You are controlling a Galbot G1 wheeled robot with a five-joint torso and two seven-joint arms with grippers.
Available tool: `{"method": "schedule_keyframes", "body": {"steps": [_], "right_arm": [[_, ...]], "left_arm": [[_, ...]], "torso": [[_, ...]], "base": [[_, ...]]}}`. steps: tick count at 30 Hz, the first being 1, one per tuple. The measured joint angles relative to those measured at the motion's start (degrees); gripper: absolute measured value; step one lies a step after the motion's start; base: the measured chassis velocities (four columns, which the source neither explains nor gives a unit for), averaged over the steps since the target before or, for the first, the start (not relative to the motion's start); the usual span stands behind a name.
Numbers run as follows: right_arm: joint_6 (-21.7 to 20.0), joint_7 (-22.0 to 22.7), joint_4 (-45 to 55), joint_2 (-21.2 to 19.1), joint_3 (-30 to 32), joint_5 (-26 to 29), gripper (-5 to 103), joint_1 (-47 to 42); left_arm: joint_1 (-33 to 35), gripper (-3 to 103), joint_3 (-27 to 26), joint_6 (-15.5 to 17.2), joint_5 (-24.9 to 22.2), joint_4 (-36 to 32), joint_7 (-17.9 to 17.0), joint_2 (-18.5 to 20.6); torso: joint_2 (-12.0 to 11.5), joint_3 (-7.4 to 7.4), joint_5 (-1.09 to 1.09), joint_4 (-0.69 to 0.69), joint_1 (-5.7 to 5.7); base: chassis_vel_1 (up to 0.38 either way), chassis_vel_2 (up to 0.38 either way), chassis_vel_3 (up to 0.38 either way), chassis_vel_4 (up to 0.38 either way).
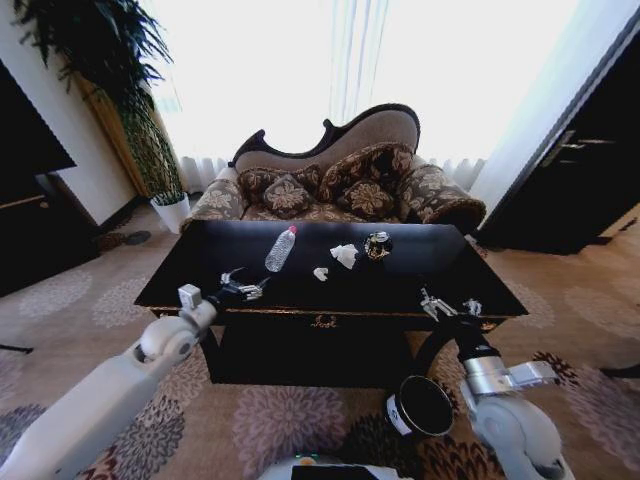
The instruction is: Move to the front of the table and place the trash on the table into the trash bin.
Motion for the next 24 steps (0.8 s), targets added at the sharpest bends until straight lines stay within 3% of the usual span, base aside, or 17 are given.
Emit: {"method": "schedule_keyframes", "body": {"steps": [9,24], "right_arm": [[0.2,-0.3,-0.2,0.9,0.4,-0.3,100,-0.2],[0.5,-0.6,-0.2,0.8,1.2,0.0,100,-0.5]], "left_arm": [[-6.2,100,5.3,-0.3,0.0,2.9,-0.5,-1.8],[-10.9,100,8.0,-1.5,1.2,7.4,0.3,-2.2]], "torso": [[0.0,0.00,0.00,-0.01,0.00],[0.0,0.00,0.00,0.00,0.00]], "base": [[0.000,0.000,0.000,0.000],[0.000,0.000,0.000,0.000]]}}
